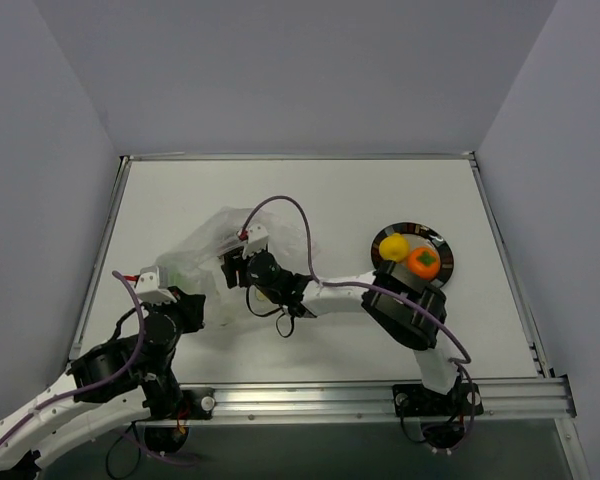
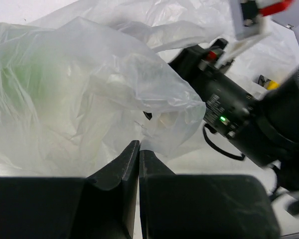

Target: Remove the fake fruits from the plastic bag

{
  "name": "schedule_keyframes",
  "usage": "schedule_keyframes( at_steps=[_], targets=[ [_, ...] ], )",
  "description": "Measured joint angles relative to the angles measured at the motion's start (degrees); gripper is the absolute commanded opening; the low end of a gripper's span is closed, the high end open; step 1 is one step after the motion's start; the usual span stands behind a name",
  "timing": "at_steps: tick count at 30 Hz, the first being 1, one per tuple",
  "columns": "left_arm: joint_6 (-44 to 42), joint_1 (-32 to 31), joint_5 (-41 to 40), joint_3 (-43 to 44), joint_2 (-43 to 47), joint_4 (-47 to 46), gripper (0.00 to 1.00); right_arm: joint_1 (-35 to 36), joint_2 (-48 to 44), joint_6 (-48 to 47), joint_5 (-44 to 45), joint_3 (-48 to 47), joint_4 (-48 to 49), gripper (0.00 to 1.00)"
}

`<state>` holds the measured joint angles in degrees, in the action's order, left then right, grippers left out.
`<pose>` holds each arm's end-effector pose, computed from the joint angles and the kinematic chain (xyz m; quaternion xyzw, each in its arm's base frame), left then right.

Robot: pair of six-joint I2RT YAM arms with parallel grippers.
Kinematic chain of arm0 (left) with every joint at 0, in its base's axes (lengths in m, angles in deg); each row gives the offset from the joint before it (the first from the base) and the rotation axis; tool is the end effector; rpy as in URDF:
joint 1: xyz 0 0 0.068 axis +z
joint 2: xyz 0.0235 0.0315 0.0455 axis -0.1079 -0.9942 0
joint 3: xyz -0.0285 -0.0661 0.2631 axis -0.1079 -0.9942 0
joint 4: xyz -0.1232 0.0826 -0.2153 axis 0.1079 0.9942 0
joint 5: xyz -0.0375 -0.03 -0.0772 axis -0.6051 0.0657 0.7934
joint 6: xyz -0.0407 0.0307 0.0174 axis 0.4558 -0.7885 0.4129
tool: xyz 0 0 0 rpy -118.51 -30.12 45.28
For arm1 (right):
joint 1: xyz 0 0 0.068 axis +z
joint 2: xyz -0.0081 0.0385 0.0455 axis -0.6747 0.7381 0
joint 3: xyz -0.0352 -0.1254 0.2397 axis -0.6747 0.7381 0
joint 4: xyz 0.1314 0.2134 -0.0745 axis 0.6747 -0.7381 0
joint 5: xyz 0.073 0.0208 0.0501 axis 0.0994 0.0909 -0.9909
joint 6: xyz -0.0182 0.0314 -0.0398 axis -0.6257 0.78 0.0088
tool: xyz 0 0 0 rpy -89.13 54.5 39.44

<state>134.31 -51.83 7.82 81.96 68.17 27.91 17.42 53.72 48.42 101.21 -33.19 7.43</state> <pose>0.0638 -0.0595 0.2778 -0.1270 0.7859 -0.2646 0.5442 0.2365 0.3890 0.1801 -0.1635 0.7200 0.3579 0.5716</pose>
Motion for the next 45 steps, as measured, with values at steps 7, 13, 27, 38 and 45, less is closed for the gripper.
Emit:
schedule_keyframes(
  at_steps=[7, 13, 27, 38, 45],
  targets=[
    [-0.44, 0.02, -1.36, 0.00, -2.19, -2.34, 0.02, 3.63, -13.44, -1.62, -5.40, 7.58, -0.13, 0.56],
    [-0.59, 0.00, -1.55, 0.00, -2.91, -3.17, 0.02, 3.04, -16.59, -1.73, -4.50, 9.84, -0.85, 0.67],
    [-0.35, 0.02, -0.61, 0.00, -3.34, -3.28, 0.02, 0.07, 6.25, 6.01, 8.59, -13.60, -11.32, 1.00],
    [0.44, 0.00, 1.05, -1.75, -2.78, -3.30, 0.02, -1.38, 16.68, 8.76, 13.44, -19.76, -6.38, 0.76],
    [0.85, 0.02, 0.61, -2.12, -2.75, -3.28, 0.02, -2.10, 17.40, 6.29, 10.29, -16.98, 4.87, 0.38]
  ],
)
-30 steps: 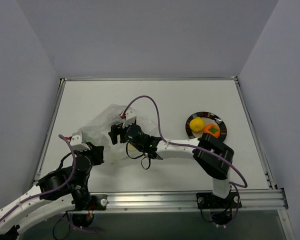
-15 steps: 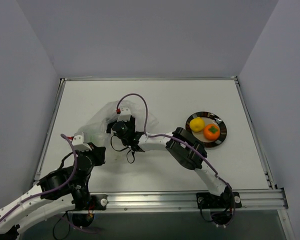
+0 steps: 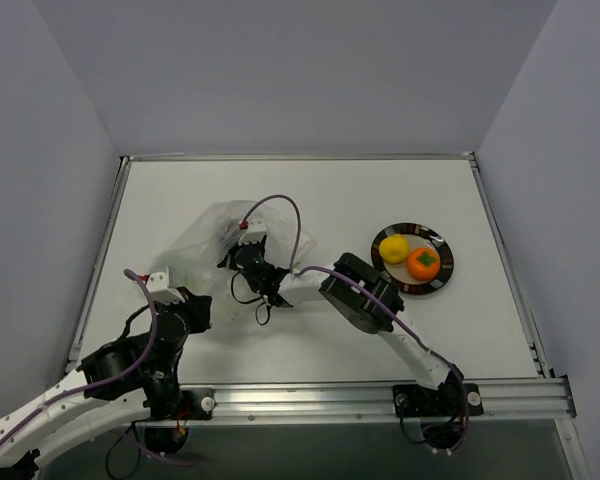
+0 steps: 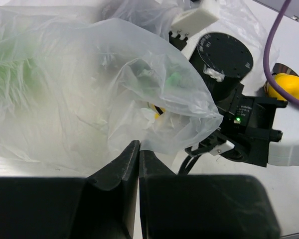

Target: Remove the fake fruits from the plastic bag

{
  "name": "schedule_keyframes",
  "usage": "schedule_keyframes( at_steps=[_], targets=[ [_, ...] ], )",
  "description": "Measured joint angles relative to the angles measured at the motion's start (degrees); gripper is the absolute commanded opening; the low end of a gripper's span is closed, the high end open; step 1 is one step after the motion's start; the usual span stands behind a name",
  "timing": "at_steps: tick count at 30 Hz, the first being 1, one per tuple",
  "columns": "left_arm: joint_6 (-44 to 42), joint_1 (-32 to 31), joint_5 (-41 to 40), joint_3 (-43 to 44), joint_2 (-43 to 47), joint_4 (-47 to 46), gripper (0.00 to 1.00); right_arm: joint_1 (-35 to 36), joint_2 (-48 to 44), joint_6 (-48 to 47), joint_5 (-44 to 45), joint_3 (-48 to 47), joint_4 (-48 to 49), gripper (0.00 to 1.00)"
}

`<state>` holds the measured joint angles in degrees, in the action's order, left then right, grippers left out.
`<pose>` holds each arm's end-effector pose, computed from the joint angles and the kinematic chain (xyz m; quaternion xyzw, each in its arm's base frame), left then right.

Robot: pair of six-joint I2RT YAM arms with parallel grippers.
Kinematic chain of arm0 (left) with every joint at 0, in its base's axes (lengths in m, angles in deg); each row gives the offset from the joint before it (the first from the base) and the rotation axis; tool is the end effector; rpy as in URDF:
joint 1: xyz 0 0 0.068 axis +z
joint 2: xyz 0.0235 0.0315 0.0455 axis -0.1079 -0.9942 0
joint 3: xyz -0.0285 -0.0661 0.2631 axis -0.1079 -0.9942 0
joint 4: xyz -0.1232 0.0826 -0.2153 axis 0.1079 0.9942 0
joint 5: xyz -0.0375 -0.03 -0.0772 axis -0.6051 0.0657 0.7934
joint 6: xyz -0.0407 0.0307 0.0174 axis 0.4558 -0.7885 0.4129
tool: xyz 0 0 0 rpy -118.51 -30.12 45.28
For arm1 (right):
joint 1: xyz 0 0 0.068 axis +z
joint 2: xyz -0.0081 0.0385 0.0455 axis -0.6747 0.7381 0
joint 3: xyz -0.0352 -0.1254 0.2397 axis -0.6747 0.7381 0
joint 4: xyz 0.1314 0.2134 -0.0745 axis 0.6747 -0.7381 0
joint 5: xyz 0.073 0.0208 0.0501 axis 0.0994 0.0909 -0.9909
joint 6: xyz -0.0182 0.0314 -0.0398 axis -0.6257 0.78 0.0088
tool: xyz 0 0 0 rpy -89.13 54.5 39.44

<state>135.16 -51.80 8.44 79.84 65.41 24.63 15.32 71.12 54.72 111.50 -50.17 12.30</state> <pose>0.0703 -0.0704 0.2679 -0.1257 0.7933 -0.2616 0.5352 0.2879 0.4280 0.1383 -0.0370 0.7112 0.3461 0.6108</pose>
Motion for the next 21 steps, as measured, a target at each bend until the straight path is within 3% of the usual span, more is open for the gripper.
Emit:
schedule_keyframes(
  at_steps=[6, 15, 21],
  targets=[
    [-0.07, 0.00, -1.11, 0.00, -0.52, -0.42, 0.02, 0.00, -4.74, -1.55, -4.94, 11.21, 5.29, 0.33],
    [-0.79, 0.00, -3.32, 0.00, -3.30, -2.40, 0.02, 1.01, -21.55, -3.23, -12.00, 27.04, 9.14, 0.31],
    [-1.27, 0.00, -4.79, 0.00, -4.02, -3.43, 0.02, 1.99, -28.11, -3.74, -17.53, 31.28, 8.96, 0.33]
  ],
)
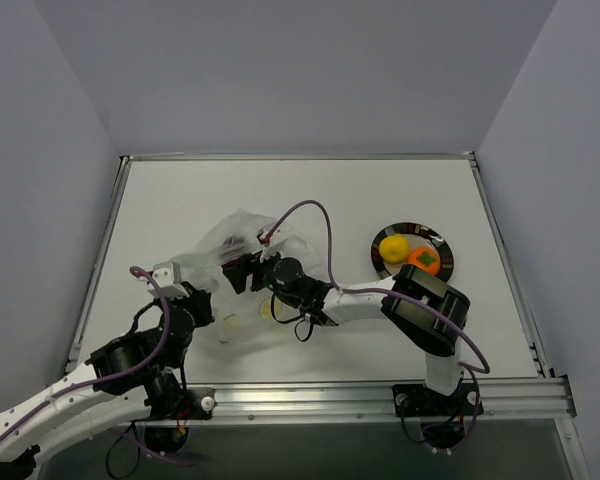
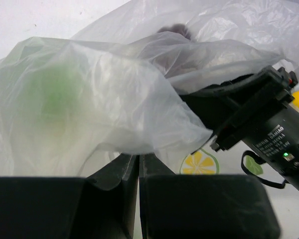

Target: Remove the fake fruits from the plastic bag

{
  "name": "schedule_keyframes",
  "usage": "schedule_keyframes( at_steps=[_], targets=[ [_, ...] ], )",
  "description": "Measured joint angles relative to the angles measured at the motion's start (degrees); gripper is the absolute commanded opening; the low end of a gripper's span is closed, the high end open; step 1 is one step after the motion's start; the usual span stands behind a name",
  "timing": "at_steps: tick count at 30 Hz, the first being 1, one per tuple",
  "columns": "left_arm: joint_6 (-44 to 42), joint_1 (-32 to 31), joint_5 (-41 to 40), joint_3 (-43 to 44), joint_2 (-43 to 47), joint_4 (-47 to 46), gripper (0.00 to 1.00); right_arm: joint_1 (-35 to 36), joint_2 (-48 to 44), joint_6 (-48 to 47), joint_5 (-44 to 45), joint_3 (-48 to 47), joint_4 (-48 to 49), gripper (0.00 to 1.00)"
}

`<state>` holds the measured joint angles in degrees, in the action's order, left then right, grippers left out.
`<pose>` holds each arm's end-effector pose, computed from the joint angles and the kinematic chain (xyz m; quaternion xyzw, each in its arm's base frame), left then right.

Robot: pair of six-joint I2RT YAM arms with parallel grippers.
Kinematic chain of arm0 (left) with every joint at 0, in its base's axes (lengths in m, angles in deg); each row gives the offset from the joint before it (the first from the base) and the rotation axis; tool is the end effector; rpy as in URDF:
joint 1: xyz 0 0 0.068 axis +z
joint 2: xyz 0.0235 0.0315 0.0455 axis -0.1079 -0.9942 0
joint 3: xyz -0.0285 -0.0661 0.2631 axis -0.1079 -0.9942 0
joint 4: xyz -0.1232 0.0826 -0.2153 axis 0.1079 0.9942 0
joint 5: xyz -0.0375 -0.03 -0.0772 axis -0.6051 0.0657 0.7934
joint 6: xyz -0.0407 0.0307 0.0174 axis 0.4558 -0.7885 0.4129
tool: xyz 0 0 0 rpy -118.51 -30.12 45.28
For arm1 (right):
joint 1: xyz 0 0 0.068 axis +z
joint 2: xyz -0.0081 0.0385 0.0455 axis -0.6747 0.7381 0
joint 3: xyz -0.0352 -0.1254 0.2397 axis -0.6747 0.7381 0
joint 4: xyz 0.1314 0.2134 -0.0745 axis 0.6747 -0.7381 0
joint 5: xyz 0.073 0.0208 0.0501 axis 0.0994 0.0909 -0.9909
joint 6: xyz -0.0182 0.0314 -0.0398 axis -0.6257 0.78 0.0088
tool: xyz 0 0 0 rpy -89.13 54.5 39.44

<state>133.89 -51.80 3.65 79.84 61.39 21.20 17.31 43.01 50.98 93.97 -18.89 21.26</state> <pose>0.0782 -0.0788 0.2684 -0.1379 0.7870 -0.2257 0.5574 0.2062 0.3440 0.2071 -0.1645 0.6563 0.4527 0.5807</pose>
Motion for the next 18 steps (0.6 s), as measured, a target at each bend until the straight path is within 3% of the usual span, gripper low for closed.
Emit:
schedule_keyframes(
  at_steps=[8, 18],
  targets=[
    [-1.01, 0.00, -1.05, 0.00, -0.96, -2.05, 0.02, 0.35, -2.71, -0.92, -7.65, 2.29, -3.85, 0.43],
    [-0.76, 0.00, -0.85, 0.00, 0.63, -1.88, 0.02, 0.35, -2.69, -3.98, -0.94, 2.27, -16.17, 0.68]
  ],
)
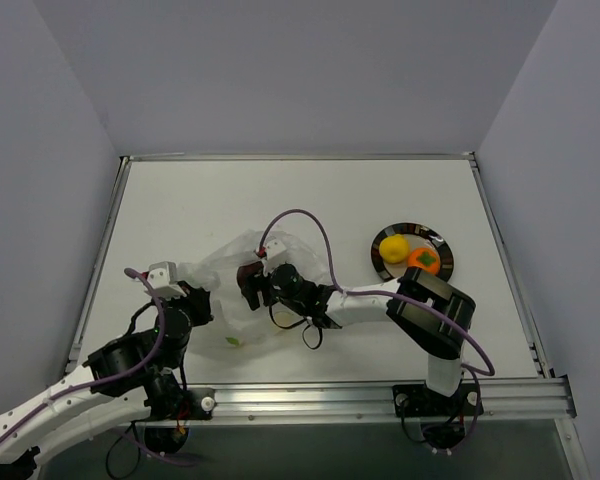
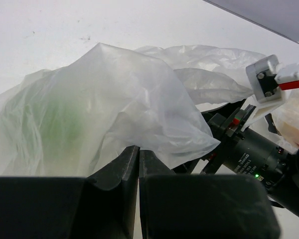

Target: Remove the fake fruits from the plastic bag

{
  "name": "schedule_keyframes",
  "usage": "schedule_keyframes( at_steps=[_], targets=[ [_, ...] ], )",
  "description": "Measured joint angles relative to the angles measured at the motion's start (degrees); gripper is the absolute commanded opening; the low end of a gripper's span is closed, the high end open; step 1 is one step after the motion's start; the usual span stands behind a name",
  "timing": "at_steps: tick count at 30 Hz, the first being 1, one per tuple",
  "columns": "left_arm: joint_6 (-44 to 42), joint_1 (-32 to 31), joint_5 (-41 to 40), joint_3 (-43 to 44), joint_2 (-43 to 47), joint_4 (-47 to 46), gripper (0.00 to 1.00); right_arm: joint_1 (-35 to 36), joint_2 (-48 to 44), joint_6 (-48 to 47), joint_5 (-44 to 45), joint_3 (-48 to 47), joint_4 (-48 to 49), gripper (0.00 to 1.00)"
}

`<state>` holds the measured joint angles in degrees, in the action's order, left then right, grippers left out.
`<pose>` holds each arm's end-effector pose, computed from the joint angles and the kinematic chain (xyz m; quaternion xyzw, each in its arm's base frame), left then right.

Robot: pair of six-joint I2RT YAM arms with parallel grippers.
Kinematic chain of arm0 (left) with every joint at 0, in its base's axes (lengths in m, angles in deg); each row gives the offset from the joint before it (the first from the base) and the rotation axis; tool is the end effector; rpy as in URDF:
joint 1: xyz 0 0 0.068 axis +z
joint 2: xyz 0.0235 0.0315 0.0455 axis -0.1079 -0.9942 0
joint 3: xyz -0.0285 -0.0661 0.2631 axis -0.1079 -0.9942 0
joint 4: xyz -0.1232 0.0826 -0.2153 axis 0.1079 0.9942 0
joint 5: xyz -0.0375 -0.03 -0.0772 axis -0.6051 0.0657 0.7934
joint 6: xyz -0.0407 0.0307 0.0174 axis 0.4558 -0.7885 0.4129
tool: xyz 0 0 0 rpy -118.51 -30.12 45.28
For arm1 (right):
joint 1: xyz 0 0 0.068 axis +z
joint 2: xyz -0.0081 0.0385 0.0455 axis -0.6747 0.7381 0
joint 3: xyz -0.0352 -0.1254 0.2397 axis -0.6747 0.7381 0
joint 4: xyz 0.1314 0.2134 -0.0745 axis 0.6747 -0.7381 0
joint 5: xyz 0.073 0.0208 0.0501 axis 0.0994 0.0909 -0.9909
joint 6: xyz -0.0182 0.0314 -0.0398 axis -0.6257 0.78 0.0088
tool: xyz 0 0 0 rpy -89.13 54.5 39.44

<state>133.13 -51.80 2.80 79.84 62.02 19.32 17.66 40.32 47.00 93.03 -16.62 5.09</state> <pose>0.0781 -0.0779 0.2725 -0.1446 0.7752 -0.2334 0.5690 0.1975 0.3350 0.1821 -0.2334 0.7343 0.3708 0.5185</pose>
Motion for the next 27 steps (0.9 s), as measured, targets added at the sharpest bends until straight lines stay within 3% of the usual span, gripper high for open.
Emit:
schedule_keyframes(
  at_steps=[5, 8, 18, 27],
  targets=[
    [0.90, 0.00, 0.96, -0.02, 0.31, 0.15, 0.02, 0.00, 0.02, -1.90, 4.20, -0.09, -5.16, 0.91],
    [1.31, 0.00, 1.40, -0.22, 0.37, 0.31, 0.02, 0.02, 0.04, -2.78, 6.03, -1.31, -8.48, 1.00],
    [3.08, 0.00, 2.86, -3.10, 1.66, 1.95, 0.02, 2.34, 0.04, -3.85, 11.87, -8.90, -14.27, 0.95],
    [4.33, 0.00, 3.93, -4.52, 2.75, 3.67, 0.02, 4.15, 2.71, -2.69, 12.09, -13.42, -12.50, 1.00]
  ],
)
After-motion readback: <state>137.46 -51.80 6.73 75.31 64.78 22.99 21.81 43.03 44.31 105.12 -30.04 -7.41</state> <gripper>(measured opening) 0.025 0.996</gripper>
